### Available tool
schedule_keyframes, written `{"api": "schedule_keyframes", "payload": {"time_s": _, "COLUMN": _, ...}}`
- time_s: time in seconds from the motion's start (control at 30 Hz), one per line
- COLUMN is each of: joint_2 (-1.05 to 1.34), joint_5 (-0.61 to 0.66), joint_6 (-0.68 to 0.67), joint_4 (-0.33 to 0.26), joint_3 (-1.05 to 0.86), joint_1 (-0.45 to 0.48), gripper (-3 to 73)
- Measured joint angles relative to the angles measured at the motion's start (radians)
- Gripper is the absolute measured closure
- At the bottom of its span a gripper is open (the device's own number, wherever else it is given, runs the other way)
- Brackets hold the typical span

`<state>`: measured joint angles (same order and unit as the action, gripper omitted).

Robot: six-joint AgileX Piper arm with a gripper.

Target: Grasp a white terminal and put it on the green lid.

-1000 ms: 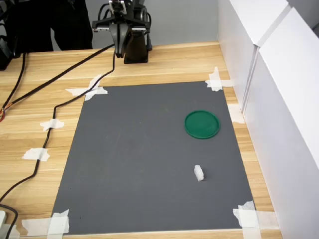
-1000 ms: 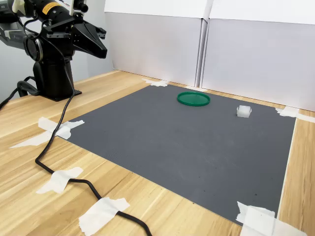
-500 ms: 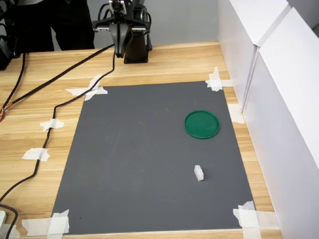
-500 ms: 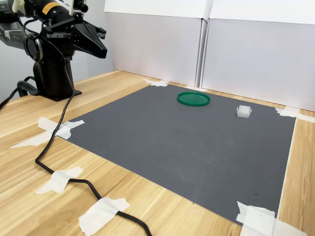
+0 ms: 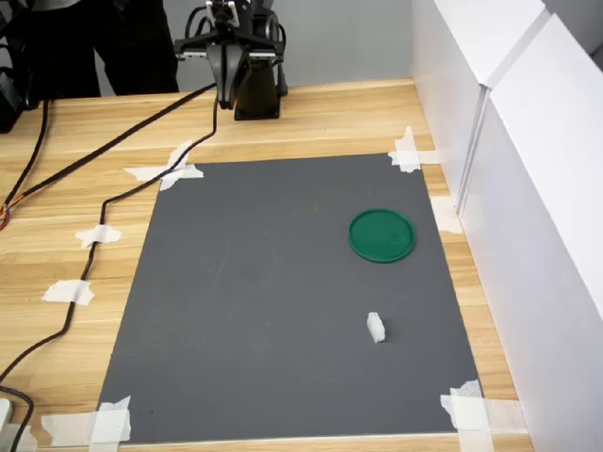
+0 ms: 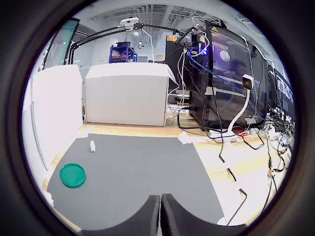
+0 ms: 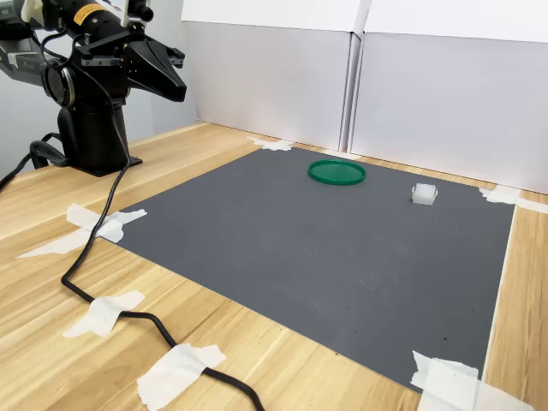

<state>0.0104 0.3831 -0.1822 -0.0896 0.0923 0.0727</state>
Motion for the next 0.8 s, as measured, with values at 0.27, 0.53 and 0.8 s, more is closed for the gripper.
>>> {"api": "schedule_keyframes", "payload": {"time_s": 0.27, "joint_2": -0.116, "joint_5": 0.0, "joint_6": 0.0, "joint_4": 0.002, "joint_3": 0.099, "joint_1": 0.0, "gripper": 71.1}}
{"api": "schedule_keyframes", "payload": {"time_s": 0.53, "joint_2": -0.381, "joint_5": 0.001, "joint_6": 0.0, "joint_4": 0.054, "joint_3": 0.239, "joint_1": 0.0, "gripper": 71.1}}
{"api": "schedule_keyframes", "payload": {"time_s": 0.8, "joint_2": -0.65, "joint_5": 0.034, "joint_6": 0.0, "joint_4": 0.072, "joint_3": 0.387, "joint_1": 0.0, "gripper": 71.1}}
